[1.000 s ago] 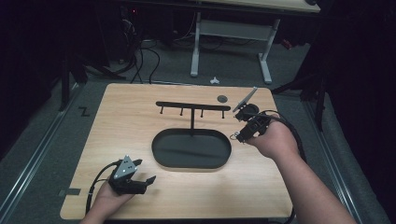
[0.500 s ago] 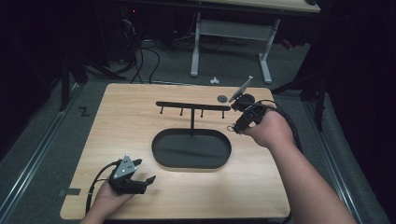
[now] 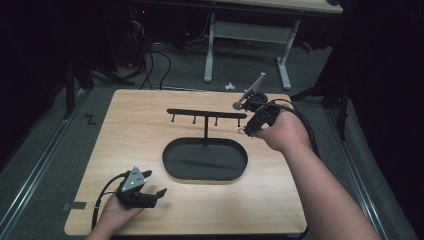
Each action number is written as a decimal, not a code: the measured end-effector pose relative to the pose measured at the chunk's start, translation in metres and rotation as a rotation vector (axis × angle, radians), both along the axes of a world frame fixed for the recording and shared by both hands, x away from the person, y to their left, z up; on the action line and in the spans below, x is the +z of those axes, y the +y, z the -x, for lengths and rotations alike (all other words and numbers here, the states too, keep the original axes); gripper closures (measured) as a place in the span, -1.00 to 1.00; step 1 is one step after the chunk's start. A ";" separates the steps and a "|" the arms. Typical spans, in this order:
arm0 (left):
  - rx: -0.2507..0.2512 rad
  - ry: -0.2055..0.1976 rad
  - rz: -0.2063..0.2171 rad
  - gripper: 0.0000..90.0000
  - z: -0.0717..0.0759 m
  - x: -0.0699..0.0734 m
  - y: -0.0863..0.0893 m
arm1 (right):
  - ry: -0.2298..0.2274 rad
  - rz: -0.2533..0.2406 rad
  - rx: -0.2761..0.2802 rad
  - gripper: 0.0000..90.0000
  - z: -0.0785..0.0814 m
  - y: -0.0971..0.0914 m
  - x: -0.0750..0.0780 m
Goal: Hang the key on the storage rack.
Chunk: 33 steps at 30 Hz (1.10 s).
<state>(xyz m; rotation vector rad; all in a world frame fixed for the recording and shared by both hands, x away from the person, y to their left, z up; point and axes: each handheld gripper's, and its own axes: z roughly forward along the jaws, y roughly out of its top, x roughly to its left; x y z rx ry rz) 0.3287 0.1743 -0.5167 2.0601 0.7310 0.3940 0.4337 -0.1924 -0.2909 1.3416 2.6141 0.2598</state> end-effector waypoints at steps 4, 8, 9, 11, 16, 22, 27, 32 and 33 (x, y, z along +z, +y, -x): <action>-0.002 0.002 0.000 -0.61 0.000 0.000 0.000 | 0.001 -0.015 -0.001 0.53 0.000 0.003 0.005; -0.001 0.002 0.000 -0.61 0.000 0.000 0.000 | -0.008 -0.005 0.011 0.53 -0.002 0.006 0.009; -0.001 0.001 0.001 -0.61 0.000 0.000 0.000 | -0.008 -0.004 0.020 0.53 -0.003 0.006 0.010; 0.000 0.001 0.000 -0.61 0.000 0.000 0.000 | -0.010 -0.003 0.015 0.53 -0.004 0.007 0.011; 0.001 0.001 0.000 -0.61 0.000 0.000 0.000 | -0.010 0.002 0.008 0.53 -0.009 0.006 0.010; 0.003 0.001 0.002 -0.61 0.000 0.000 0.001 | -0.005 0.005 -0.009 0.53 -0.015 0.005 0.007; 0.006 0.000 0.003 -0.61 0.000 0.000 0.002 | -0.004 0.000 -0.016 0.53 -0.022 0.005 0.004; 0.005 0.000 0.006 -0.61 0.000 0.000 0.002 | -0.009 -0.002 -0.023 0.53 -0.028 0.003 0.003; 0.005 0.000 0.004 -0.61 0.000 0.000 0.002 | -0.004 -0.002 -0.034 0.53 -0.029 0.004 0.004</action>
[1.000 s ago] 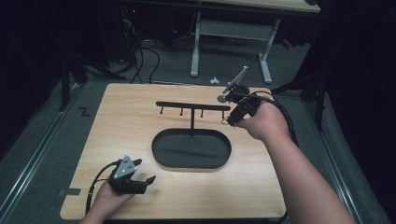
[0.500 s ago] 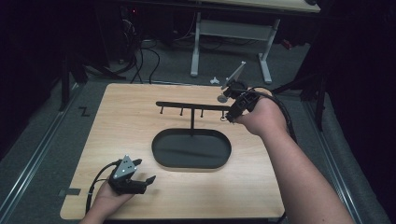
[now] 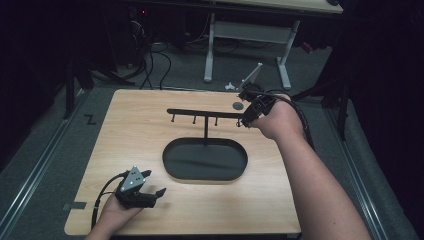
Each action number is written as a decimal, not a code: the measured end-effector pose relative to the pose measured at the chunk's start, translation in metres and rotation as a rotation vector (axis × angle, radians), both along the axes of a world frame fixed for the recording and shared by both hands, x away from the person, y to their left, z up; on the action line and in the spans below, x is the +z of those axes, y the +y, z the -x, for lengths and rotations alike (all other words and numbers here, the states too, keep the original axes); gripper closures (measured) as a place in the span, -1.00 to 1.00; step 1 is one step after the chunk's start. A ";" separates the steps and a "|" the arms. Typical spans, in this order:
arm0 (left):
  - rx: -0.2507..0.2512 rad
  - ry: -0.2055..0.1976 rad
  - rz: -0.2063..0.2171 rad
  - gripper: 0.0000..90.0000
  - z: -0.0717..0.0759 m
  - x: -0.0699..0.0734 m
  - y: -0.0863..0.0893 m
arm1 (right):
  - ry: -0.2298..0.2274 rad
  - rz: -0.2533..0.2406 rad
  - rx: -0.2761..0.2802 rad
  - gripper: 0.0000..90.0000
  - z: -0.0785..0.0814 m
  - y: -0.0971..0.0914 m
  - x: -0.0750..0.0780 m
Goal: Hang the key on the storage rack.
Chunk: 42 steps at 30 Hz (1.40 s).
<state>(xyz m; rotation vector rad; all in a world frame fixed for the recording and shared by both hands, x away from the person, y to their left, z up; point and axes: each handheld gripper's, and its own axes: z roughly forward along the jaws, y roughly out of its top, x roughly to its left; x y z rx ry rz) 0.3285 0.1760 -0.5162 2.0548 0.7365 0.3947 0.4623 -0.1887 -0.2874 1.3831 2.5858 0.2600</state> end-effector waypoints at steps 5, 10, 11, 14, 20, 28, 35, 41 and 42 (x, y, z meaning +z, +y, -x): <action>0.000 0.000 0.001 -0.61 0.000 0.000 0.000 | -0.006 -0.002 0.001 0.53 -0.008 0.000 0.001; 0.001 0.000 0.003 -0.61 0.000 0.000 0.001 | -0.007 0.000 -0.008 0.53 -0.014 0.001 -0.001; 0.001 0.000 0.003 -0.61 0.000 0.000 0.001 | -0.007 0.000 -0.008 0.53 -0.014 0.001 -0.001; 0.000 0.000 0.003 -0.61 0.000 0.000 0.001 | -0.027 -0.005 -0.010 0.85 -0.015 -0.001 0.001; -0.002 0.001 0.003 -0.61 0.000 0.000 0.000 | -0.018 0.005 -0.002 0.84 -0.014 -0.001 0.000; -0.005 0.001 -0.002 -0.61 0.000 0.000 -0.001 | -0.020 0.004 -0.019 0.84 -0.010 -0.009 0.002; -0.008 0.000 -0.005 -0.61 0.000 -0.001 -0.002 | -0.025 0.007 -0.027 0.84 -0.006 -0.015 0.004; -0.009 0.001 -0.006 -0.61 0.000 -0.001 -0.003 | -0.027 0.002 -0.039 0.82 -0.003 -0.021 0.004; -0.009 0.002 -0.007 -0.61 0.000 -0.001 -0.003 | -0.026 0.001 -0.046 0.81 -0.002 -0.022 0.002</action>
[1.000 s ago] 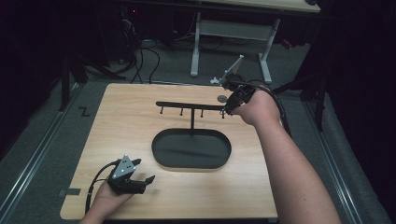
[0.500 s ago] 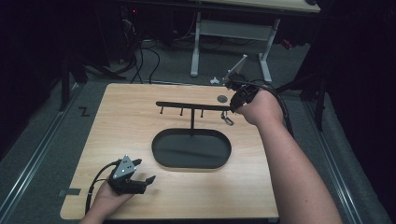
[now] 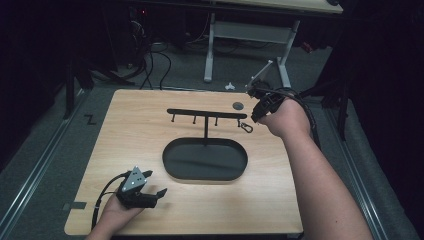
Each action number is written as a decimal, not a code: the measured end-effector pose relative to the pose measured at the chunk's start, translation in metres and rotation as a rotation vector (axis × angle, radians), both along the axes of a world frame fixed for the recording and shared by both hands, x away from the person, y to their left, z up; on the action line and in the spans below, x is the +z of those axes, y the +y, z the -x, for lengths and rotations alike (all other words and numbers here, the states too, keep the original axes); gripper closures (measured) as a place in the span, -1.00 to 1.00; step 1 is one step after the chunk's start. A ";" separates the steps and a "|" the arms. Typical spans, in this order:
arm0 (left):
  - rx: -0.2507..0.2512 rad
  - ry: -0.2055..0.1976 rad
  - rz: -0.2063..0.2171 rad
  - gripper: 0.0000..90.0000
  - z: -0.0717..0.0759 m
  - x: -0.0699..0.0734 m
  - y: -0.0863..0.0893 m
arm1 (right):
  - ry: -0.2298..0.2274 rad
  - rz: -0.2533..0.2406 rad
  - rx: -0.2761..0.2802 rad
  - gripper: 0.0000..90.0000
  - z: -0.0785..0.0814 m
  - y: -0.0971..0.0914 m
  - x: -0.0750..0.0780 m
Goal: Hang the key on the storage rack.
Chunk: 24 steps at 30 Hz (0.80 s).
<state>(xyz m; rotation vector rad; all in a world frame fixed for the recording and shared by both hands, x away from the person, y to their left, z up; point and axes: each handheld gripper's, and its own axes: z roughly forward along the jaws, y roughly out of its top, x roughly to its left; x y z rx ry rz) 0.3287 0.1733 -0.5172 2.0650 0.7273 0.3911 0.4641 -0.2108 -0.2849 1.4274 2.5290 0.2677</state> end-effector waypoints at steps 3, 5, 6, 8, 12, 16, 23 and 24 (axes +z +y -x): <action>0.000 0.000 -0.002 -0.61 0.000 0.000 0.000 | 0.000 -0.003 0.001 0.77 0.002 -0.004 -0.005; 0.001 0.001 -0.001 -0.61 0.000 0.000 0.000 | 0.006 -0.002 -0.006 0.72 0.003 -0.007 -0.008; 0.002 0.003 -0.002 -0.61 0.000 0.000 0.000 | 0.005 -0.005 -0.008 0.71 0.003 -0.008 -0.010; 0.003 0.003 -0.003 -0.61 0.000 0.000 0.000 | 0.003 -0.009 -0.012 0.68 0.005 -0.011 -0.015; 0.002 0.002 -0.002 -0.61 0.000 -0.001 0.000 | 0.008 -0.019 -0.027 0.62 0.008 -0.017 -0.024; 0.001 0.003 -0.003 -0.61 0.000 -0.001 -0.001 | 0.017 -0.028 -0.040 0.59 0.011 -0.022 -0.033; 0.001 0.003 -0.004 -0.61 0.001 -0.001 -0.001 | 0.041 -0.045 -0.057 0.54 0.019 -0.031 -0.060; 0.000 0.004 -0.005 -0.61 0.000 -0.001 -0.001 | 0.044 -0.049 -0.063 0.54 0.020 -0.032 -0.064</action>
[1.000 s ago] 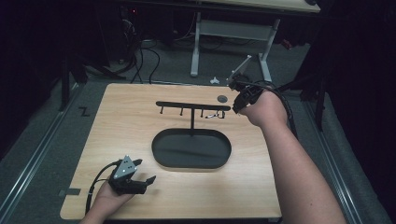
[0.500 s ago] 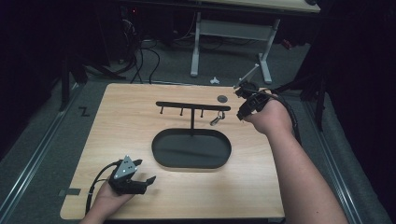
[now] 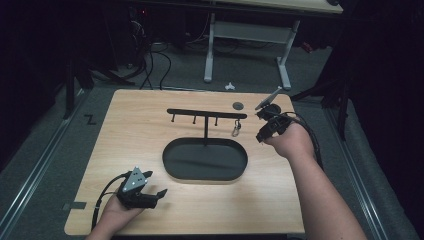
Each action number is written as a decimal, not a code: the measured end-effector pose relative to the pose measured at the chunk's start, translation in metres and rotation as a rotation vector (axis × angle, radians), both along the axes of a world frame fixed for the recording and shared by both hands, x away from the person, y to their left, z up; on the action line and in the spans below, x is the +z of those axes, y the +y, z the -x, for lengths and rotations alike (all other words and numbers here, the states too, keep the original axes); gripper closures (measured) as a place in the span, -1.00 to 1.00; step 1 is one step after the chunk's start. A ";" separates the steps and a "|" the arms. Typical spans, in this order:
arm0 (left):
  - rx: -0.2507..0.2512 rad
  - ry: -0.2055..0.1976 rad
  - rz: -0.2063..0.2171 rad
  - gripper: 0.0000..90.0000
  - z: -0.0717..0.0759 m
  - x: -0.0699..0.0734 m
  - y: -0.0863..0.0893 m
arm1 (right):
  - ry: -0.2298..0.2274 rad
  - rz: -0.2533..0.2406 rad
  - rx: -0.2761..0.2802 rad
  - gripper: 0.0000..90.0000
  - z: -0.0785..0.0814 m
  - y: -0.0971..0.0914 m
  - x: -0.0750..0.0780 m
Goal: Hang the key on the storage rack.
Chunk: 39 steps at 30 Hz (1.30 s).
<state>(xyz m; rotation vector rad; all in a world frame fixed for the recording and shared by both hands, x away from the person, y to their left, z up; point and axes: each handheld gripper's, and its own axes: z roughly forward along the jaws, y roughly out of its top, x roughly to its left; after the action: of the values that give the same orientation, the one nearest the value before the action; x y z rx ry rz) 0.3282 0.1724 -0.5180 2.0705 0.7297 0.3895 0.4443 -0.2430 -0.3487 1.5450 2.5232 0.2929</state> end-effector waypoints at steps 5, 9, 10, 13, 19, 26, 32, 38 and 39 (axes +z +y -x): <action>0.000 -0.001 0.000 -0.61 0.000 0.000 0.000 | 0.014 -0.007 -0.012 0.54 0.005 -0.004 -0.014; -0.002 -0.001 -0.002 -0.61 0.000 0.000 -0.001 | 0.020 -0.025 -0.027 0.53 0.011 -0.011 -0.027; -0.003 0.000 -0.004 -0.61 0.000 -0.001 -0.001 | 0.013 -0.026 -0.036 0.53 0.015 -0.014 -0.034; -0.005 0.002 -0.006 -0.61 0.000 -0.001 -0.001 | 0.001 -0.030 -0.034 0.52 0.019 -0.015 -0.041; -0.007 0.003 -0.008 -0.61 0.000 -0.001 -0.002 | -0.045 -0.038 -0.033 0.51 0.041 -0.017 -0.070; -0.009 0.005 -0.015 -0.61 0.000 -0.002 -0.003 | -0.113 -0.073 -0.043 0.51 0.067 -0.022 -0.098; -0.011 0.004 -0.023 -0.61 0.000 -0.002 -0.004 | -0.221 -0.121 -0.069 0.44 0.097 -0.025 -0.123; -0.013 0.005 -0.030 -0.61 0.000 -0.003 -0.004 | -0.348 -0.189 -0.135 0.35 0.130 -0.031 -0.152; -0.013 0.005 -0.030 -0.61 0.001 -0.003 -0.004 | -0.385 -0.190 -0.147 0.30 0.136 -0.032 -0.155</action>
<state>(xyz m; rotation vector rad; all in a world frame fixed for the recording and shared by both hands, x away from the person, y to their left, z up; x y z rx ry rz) 0.3277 0.1682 -0.5209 2.1044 0.7167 0.3899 0.3085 -0.2746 -0.5041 1.5517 2.1249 0.7489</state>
